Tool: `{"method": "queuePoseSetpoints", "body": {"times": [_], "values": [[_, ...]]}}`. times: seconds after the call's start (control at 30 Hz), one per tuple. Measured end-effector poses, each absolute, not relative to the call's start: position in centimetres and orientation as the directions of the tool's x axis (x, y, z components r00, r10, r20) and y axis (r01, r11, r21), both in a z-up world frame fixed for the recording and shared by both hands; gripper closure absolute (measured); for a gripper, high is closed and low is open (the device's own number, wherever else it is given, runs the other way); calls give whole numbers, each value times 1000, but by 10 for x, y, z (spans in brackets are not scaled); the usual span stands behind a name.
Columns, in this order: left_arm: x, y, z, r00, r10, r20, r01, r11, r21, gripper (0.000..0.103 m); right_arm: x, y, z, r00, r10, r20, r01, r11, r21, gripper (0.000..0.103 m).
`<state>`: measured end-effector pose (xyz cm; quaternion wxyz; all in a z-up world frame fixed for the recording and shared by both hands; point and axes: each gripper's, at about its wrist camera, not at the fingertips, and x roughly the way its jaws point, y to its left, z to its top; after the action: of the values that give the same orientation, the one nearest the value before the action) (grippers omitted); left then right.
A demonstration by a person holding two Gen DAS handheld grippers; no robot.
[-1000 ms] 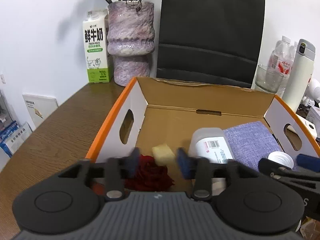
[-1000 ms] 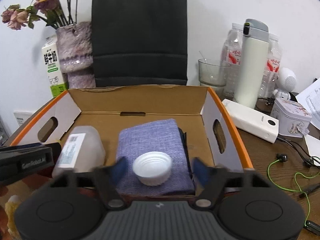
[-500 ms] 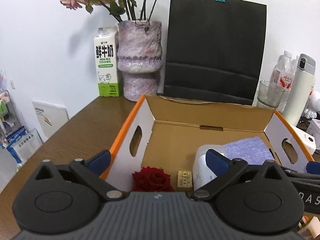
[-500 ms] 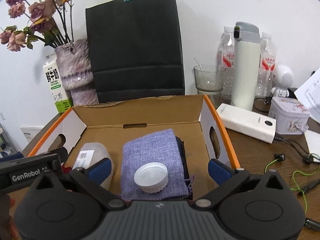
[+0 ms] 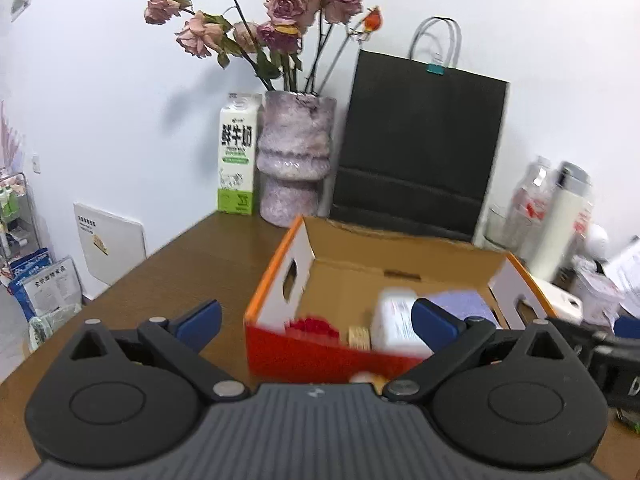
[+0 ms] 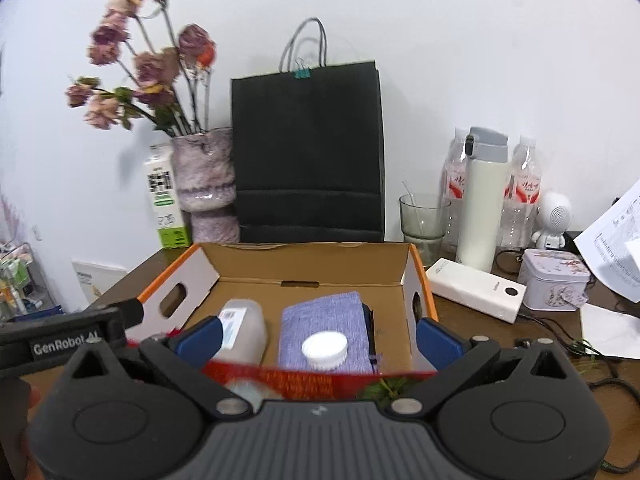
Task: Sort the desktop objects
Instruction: 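Grasp the white tissue with the left gripper while the right grasps the wrapped snack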
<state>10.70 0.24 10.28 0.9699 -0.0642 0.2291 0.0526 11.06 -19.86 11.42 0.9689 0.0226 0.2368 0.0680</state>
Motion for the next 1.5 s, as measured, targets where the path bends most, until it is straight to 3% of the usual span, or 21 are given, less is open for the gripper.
{"method": "queuePoseSetpoints", "body": {"times": [0.43,0.77,0.83,0.9,1.07,1.3,1.43,1.5], "values": [[31,4,56,856,2,-517,-39,997,-60,0,17,-204,53,810,204,-550,-213,976,48,0],[26,4,34,813,-77,-578,44,997,-70,0,8,-188,36,804,231,-548,-260,965,26,0],[30,2,32,804,-93,-588,56,995,-81,2,11,-183,33,800,235,-552,-277,961,8,0],[34,0,30,796,-105,-597,66,994,-88,11,14,-178,30,804,222,-551,-284,958,-28,1],[41,-1,27,766,-187,-616,112,981,-158,30,26,-176,27,801,244,-546,-317,948,-41,11],[43,3,27,730,-322,-603,180,941,-285,30,31,-178,25,784,312,-536,-375,927,-10,16],[50,-2,25,707,-346,-617,189,933,-306,34,36,-180,23,772,329,-544,-393,920,-1,31],[54,-5,23,691,-361,-626,192,927,-323,42,39,-179,20,760,339,-555,-402,916,9,41]]}}
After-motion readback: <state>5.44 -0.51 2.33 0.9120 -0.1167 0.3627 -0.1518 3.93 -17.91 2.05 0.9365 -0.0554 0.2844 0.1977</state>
